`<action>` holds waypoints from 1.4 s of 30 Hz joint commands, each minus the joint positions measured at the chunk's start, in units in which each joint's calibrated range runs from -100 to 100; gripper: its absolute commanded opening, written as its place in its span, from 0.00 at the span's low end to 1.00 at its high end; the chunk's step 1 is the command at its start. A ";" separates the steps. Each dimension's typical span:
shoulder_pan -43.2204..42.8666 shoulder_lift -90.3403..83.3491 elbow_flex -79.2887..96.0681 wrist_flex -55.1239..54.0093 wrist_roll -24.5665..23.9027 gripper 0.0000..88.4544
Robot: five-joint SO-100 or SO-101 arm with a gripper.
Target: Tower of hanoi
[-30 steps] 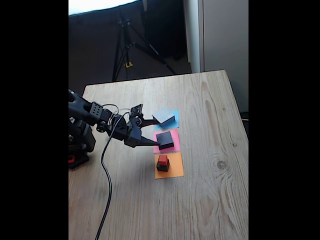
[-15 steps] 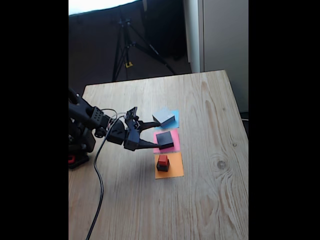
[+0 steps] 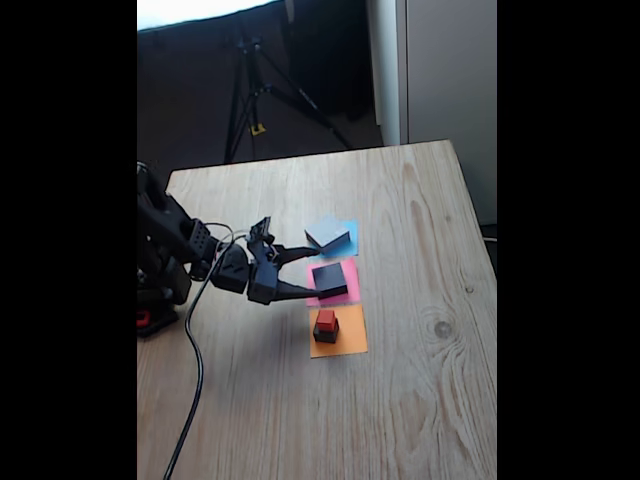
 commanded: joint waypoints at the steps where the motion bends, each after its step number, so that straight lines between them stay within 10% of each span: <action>1: -0.99 1.63 -0.24 -2.51 1.58 0.38; 42: -4.42 16.69 -9.14 -8.18 5.26 0.37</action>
